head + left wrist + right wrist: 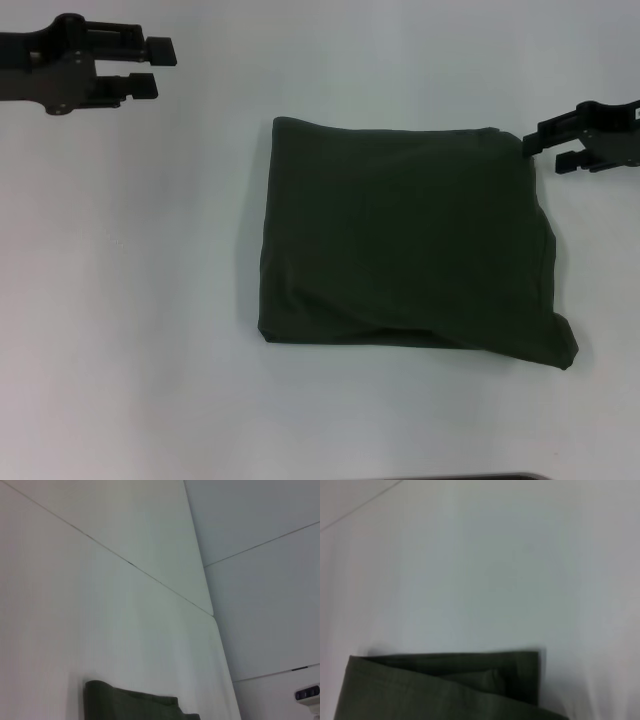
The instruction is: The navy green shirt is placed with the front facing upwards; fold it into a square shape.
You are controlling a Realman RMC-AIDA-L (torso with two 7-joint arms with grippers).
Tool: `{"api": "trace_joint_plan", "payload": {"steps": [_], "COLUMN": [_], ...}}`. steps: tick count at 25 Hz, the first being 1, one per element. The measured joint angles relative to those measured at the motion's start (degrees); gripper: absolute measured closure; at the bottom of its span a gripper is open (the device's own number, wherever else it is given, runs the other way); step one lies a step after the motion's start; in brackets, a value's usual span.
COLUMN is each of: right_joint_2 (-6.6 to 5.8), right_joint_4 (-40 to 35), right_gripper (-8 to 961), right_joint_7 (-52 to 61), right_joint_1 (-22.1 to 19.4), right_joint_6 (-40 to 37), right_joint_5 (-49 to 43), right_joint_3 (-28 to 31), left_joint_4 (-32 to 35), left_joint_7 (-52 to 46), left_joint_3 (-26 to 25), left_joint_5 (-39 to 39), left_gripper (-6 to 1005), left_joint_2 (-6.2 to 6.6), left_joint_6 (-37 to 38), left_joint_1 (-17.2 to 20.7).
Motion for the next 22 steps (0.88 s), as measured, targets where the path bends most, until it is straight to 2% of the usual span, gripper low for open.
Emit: {"api": "trace_joint_plan", "payload": {"steps": [3, 10, 22], "right_joint_2": [0.06, 1.38, 1.65], "right_joint_4": [0.4, 0.9, 1.9], "right_gripper": [308, 309, 324], "right_joint_7": [-0.5, -0.7, -0.6], "right_joint_1": [-0.2, -0.1, 0.3], "right_joint_6": [0.3, 2.0, 2.7], "right_joint_5": [0.9, 1.3, 1.7], "right_joint_3": [0.1, 0.2, 0.3], "left_joint_4": [0.0, 0.0, 0.0], "left_joint_7": [0.0, 0.0, 0.1], "left_joint_3": [0.0, 0.0, 0.0], "left_joint_5": [0.0, 0.0, 0.0], "left_gripper": [431, 431, 431], "left_joint_2": [-0.01, -0.02, -0.02], "left_joint_6": [0.0, -0.1, 0.0], "left_joint_1": [0.1, 0.1, -0.2]}}
